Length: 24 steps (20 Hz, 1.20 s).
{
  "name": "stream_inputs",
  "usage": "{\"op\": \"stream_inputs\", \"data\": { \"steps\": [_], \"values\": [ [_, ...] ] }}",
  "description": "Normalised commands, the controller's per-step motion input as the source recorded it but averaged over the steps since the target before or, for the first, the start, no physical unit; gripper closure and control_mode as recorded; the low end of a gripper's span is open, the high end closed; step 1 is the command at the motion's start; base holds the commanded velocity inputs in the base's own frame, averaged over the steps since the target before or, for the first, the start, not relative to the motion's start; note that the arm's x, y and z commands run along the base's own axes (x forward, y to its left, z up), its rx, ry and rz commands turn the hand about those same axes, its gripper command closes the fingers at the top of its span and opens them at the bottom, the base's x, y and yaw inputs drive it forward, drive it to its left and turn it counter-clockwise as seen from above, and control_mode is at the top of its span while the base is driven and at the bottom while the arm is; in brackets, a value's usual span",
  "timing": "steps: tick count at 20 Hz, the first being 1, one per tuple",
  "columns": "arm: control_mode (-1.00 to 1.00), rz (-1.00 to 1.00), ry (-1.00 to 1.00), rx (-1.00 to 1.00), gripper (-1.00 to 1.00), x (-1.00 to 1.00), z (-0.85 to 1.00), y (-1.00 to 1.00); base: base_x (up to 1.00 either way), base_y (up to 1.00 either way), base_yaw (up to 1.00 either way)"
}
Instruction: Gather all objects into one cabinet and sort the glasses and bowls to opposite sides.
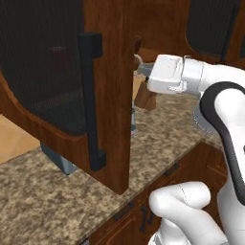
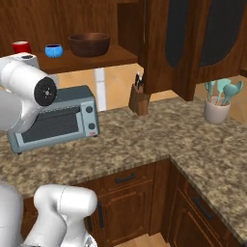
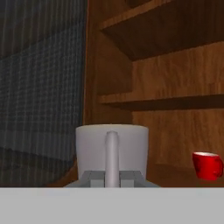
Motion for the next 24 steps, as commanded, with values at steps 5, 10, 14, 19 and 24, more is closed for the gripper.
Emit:
{"op": "stream_inputs", "data": {
  "steps": [5, 10, 14, 19, 24],
  "values": [
    [-1.00, -0.01, -0.04, 0.00, 1.00, 0.84, 0.00, 0.37, 0.00, 0.00, 0.00],
    [-1.00, -0.06, 0.06, 0.04, 1.00, 0.99, 0.00, 0.24, 0.00, 0.00, 0.00],
    [-1.00, 0.00, 0.00, 0.08, 1.00, 0.71, -0.08, 0.53, 0.00, 0.00, 0.00],
    [-1.00, 0.00, 0.01, 0.03, 1.00, 0.69, -0.49, 0.55, 0.00, 0.00, 0.00],
    [-1.00, 0.00, 0.00, 0.07, 1.00, 0.69, -0.42, 0.31, 0.00, 0.00, 0.00]
  ]
}}
